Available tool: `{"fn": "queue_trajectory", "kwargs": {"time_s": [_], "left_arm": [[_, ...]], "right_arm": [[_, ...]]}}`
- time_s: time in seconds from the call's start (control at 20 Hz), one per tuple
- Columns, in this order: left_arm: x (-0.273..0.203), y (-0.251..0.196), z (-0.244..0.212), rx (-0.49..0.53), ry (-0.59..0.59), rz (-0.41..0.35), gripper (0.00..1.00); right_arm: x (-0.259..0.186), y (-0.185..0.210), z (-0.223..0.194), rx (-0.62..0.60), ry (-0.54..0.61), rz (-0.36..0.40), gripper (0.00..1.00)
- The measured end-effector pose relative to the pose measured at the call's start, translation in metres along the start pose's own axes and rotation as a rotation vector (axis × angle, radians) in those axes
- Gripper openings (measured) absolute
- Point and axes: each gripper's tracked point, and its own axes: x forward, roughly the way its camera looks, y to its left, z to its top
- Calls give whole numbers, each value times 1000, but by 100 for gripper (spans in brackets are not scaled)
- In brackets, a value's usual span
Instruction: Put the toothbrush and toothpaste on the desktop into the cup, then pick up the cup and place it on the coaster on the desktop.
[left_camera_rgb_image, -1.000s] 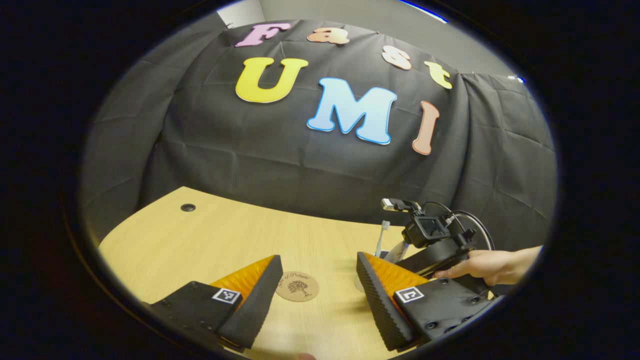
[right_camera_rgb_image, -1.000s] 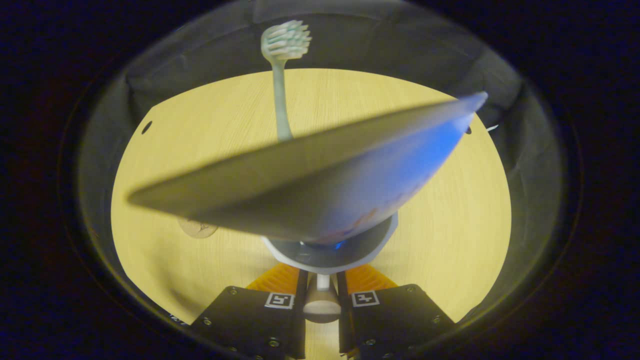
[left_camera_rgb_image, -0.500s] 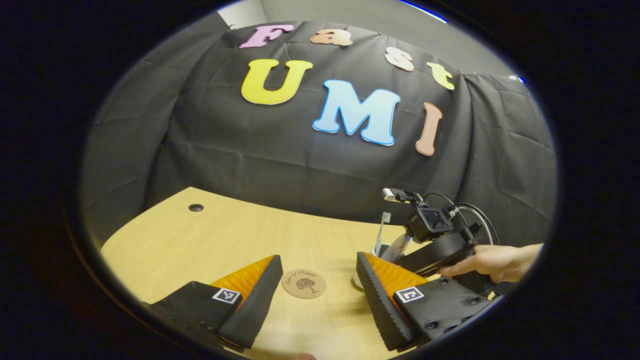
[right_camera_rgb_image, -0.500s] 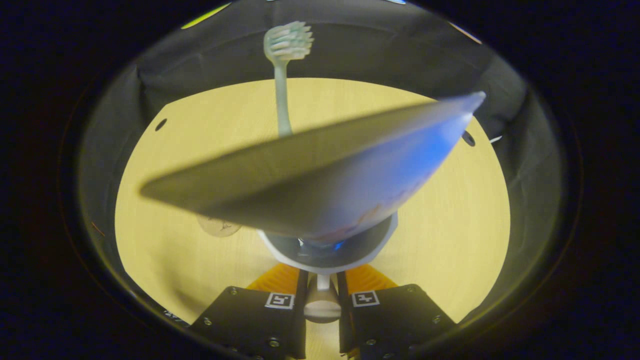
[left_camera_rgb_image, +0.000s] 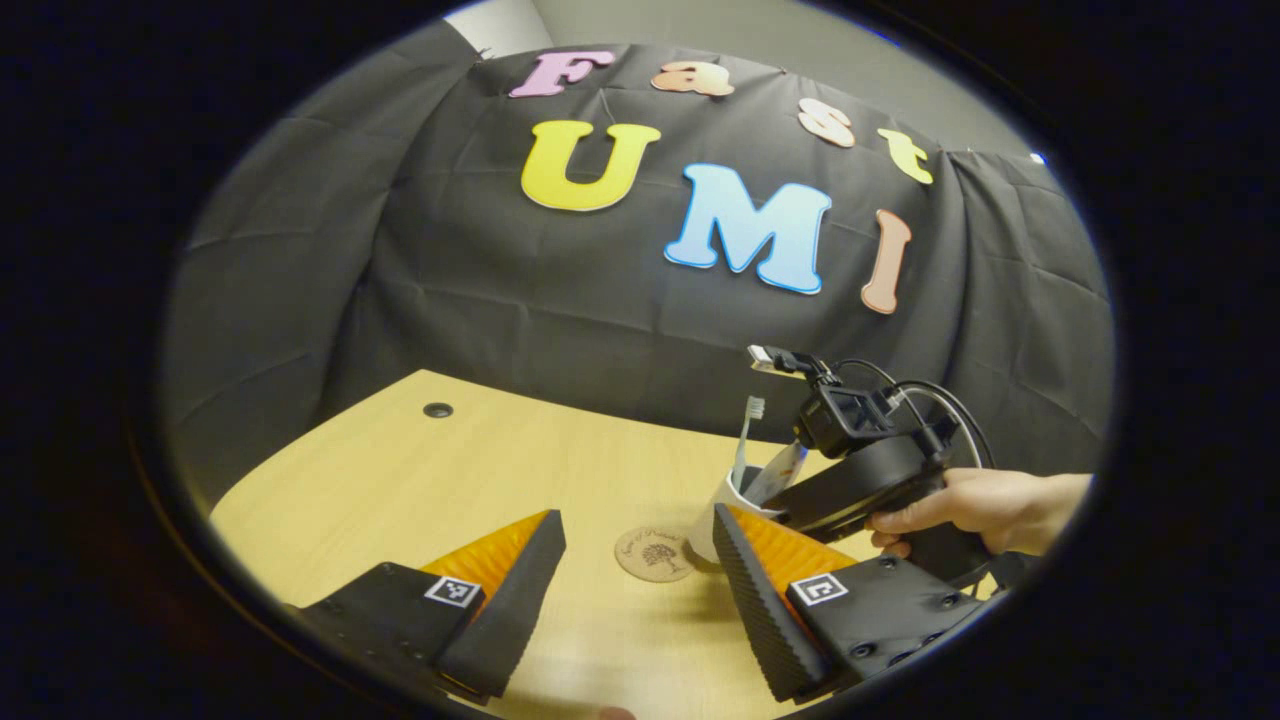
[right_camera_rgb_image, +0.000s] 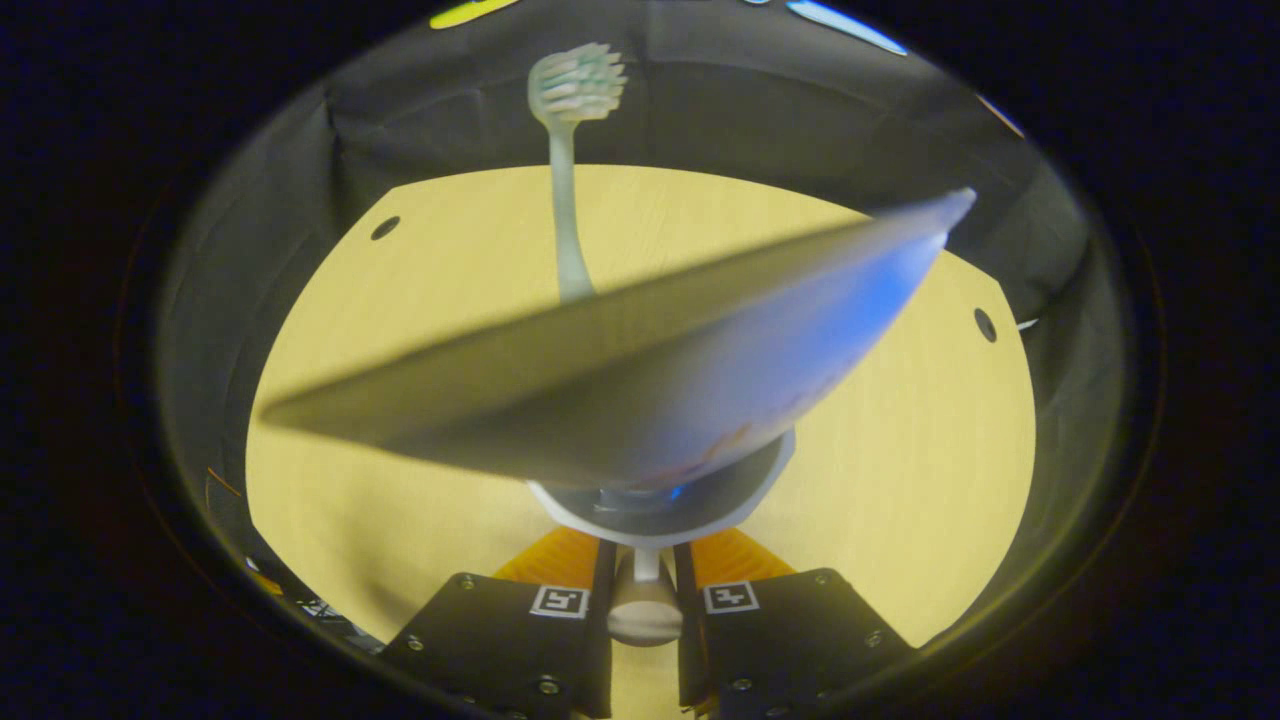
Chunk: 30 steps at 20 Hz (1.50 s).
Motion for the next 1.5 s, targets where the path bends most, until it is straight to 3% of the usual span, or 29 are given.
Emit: {"fn": "queue_trajectory", "kwargs": {"time_s": [0.1,0.3,0.75,0.8,0.85,0.95,1.25,1.5], "left_arm": [[-4,8,2,-1,-3,14,99],[-7,17,4,-10,-1,33,96],[-16,34,-1,-24,3,53,99],[-15,35,-1,-24,3,54,94],[-16,36,-1,-24,3,56,99],[-18,38,-1,-25,0,60,99],[-19,35,-2,-38,-5,65,94],[-16,34,-2,-51,-7,81,99]], "right_arm": [[2,12,3,-21,8,9,27],[11,32,5,-55,26,17,27],[26,46,12,-89,64,15,27],[29,48,10,-94,70,12,27],[30,50,10,-98,78,10,27],[33,52,14,-105,75,4,23],[22,45,12,-103,59,30,29],[-8,40,15,-116,-10,77,36]]}}
